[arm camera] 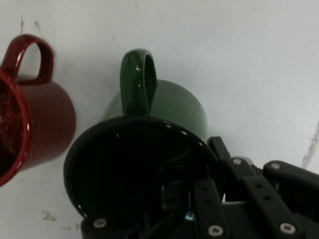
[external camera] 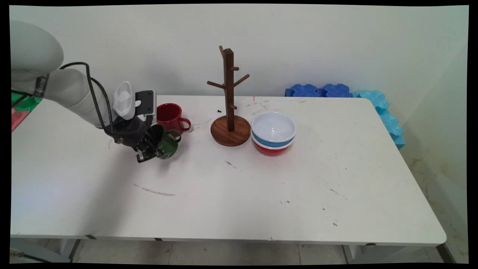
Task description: Place the picked object on the table
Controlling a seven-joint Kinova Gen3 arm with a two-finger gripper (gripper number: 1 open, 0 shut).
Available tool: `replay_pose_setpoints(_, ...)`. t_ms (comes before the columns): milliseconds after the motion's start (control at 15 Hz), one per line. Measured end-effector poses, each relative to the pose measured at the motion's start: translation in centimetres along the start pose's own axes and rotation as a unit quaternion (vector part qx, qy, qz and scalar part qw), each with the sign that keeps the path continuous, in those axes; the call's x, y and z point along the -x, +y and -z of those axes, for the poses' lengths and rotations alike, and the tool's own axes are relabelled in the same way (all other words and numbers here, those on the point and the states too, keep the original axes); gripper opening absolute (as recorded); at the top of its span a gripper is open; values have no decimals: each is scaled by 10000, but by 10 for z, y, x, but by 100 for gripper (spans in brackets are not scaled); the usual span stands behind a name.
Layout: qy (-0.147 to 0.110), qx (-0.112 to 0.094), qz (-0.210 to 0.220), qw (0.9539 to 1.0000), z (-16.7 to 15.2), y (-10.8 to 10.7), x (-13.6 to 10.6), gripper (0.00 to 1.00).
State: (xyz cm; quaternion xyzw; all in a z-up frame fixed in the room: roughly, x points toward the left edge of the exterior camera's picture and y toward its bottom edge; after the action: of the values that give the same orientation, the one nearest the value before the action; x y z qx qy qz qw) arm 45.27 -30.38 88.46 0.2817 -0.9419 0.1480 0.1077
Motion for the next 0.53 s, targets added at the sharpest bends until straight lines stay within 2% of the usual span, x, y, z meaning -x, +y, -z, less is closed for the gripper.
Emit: replay_pose_setpoints(533,-191,-41,44,9998,-9,-4,2,0)
